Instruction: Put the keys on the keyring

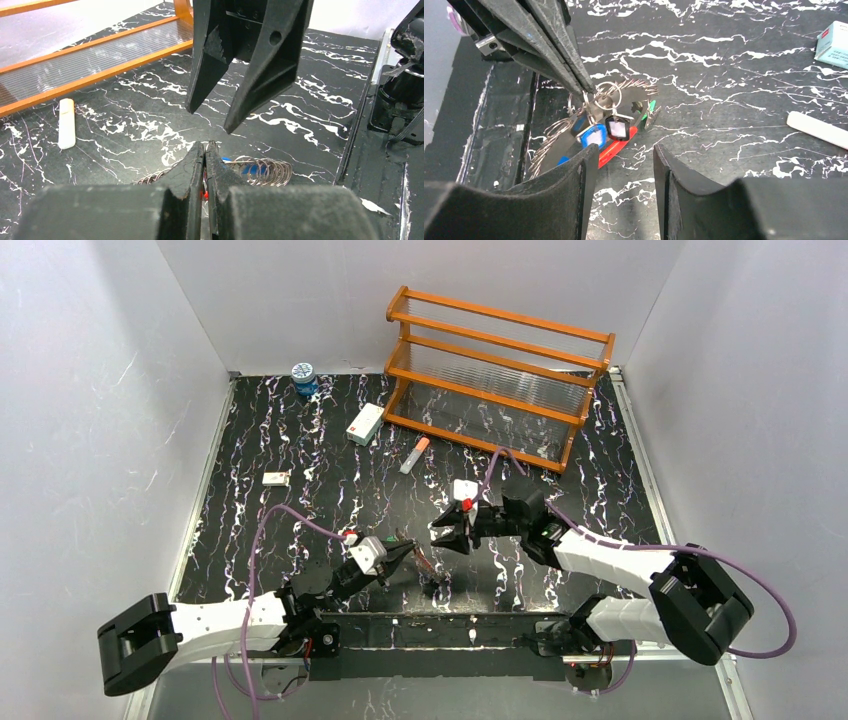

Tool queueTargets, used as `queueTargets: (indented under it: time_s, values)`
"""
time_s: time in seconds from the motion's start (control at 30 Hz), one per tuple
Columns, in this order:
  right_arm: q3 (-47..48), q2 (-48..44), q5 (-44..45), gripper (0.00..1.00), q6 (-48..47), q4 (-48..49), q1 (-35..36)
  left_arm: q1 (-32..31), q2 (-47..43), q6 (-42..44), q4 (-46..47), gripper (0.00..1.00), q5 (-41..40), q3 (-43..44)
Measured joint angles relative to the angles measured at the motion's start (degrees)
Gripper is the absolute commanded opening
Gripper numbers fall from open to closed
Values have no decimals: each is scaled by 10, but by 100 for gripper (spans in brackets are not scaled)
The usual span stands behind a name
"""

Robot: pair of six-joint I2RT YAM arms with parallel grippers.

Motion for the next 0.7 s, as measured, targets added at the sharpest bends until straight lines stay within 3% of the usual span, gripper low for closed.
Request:
queueTargets:
  time_s: [0.23,0.7]
  values:
    - [-4,-4,-64,47,35,53,-16,0,-8,3,0,0,7,0]
    - [10,89,-163,42,125,155,-16,0,-1,4,0,0,15,0]
